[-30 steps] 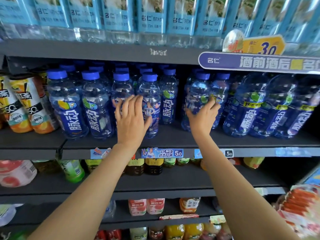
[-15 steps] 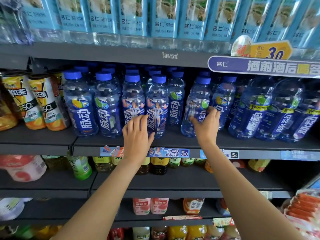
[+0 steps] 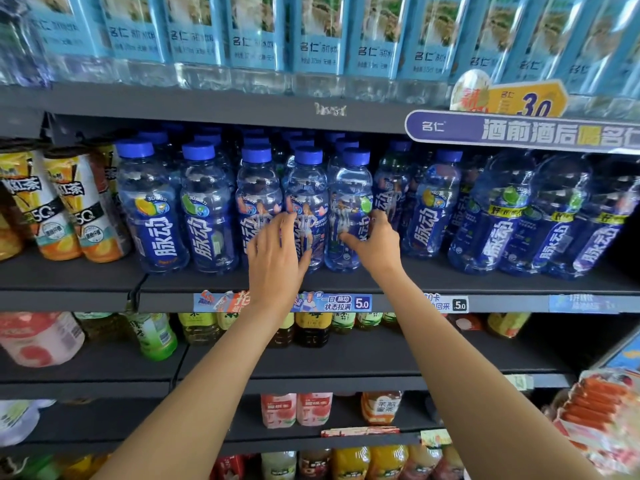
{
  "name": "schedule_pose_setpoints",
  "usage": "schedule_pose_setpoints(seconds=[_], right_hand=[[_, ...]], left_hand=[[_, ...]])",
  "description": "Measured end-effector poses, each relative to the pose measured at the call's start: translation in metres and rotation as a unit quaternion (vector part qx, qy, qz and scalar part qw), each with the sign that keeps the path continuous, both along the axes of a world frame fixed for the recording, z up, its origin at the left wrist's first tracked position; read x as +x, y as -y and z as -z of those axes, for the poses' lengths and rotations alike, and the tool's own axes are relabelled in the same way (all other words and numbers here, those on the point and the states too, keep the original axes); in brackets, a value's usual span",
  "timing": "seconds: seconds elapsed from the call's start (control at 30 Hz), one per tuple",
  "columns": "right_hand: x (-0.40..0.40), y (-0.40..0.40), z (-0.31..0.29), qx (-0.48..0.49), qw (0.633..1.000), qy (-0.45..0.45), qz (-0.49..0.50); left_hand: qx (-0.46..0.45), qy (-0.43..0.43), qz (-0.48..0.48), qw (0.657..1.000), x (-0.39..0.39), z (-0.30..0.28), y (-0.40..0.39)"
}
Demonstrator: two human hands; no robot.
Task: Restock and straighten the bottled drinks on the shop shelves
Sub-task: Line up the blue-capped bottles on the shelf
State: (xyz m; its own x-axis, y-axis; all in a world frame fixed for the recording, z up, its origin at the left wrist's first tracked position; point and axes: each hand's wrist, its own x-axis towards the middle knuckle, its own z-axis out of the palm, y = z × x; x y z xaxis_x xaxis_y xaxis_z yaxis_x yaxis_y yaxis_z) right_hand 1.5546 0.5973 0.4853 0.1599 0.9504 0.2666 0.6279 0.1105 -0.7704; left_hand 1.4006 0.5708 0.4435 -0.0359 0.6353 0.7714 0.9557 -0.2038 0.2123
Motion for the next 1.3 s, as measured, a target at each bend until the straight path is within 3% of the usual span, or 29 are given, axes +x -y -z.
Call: schedule_pose_setpoints(seconds=[0.1, 0.33, 0.53, 0.67, 0.8, 0.93, 1.03, 1.3], right_hand=[[0.007, -0.001, -0.004, -0.011, 1.0, 0.008, -0.018], [0.013, -0.008, 0.003, -0.05, 0.996, 0.041, -0.059], [-0.017, -0.008, 0.02, 0.013, 0.999, 0.028, 0.037], [-0.031, -0.003, 0.023, 0.037, 0.996, 0.042, 0.067], [-0.008, -0.001, 0.015, 0.037, 0.999, 0.016, 0.008], [0.048, -0.005, -0.002, 0.145, 0.977, -0.046, 0.153], [0.079, -0.026, -0.006, 0.076, 0.972, -0.026, 0.22], [0.106, -0.053, 0.002, -0.034, 0.984, -0.014, 0.172]], left_hand=[[0.045, -0.002, -0.008, 0.999, 0.005, -0.022, -0.008], [0.045, -0.084, -0.037, 0.995, -0.007, -0.029, -0.027], [0.066, -0.118, -0.086, 0.987, -0.011, -0.028, -0.029], [0.066, -0.094, -0.073, 0.991, -0.01, -0.028, -0.027], [0.1, -0.065, -0.016, 0.993, 0.004, -0.039, -0.019], [0.111, -0.089, 0.022, 0.99, 0.037, -0.053, -0.023], [0.075, -0.093, -0.009, 0.993, 0.057, -0.05, -0.033], [0.071, -0.154, -0.047, 0.984, 0.054, -0.04, -0.049]])
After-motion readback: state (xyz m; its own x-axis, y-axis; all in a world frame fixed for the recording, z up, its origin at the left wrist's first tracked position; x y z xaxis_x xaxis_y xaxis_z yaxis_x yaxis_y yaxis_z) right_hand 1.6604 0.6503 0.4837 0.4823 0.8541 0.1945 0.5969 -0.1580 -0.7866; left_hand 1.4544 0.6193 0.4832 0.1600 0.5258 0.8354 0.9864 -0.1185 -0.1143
